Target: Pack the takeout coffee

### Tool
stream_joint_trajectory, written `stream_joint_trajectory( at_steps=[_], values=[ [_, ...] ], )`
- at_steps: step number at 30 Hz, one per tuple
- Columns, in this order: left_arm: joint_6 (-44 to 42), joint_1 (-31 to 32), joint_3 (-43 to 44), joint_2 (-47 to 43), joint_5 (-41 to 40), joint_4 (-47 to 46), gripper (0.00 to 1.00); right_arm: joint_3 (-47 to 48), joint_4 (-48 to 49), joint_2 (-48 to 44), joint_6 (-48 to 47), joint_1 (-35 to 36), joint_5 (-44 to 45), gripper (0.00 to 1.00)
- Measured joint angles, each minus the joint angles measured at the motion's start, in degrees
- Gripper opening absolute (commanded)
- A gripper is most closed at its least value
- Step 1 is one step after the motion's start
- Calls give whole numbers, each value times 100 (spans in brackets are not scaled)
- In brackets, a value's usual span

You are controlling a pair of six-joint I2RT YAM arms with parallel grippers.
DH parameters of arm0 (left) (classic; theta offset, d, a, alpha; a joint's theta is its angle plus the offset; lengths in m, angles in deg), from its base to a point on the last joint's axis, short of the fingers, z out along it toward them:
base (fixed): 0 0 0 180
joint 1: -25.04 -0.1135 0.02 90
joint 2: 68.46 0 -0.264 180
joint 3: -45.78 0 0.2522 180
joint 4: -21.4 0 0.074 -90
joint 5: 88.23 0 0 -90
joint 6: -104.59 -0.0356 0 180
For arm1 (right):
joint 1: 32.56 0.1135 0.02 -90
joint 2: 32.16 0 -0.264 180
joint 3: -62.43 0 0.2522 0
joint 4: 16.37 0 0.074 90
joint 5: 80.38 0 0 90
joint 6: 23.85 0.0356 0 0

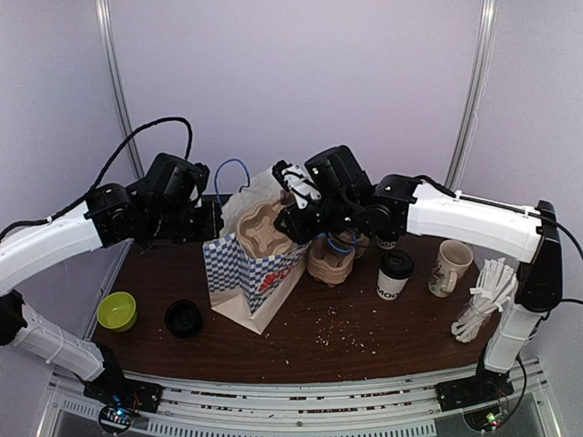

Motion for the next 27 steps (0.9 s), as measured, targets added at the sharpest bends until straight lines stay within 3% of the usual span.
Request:
stream_joint_trajectory(
  at_steps=[13,27],
  values=[
    [-2,0,7,0,81,13,0,802,-855,992,-186,-4,-122,33],
    [-37,0,7,0,155,28,0,2055,-1635,1945,-195,-15,352,33]
  ],
)
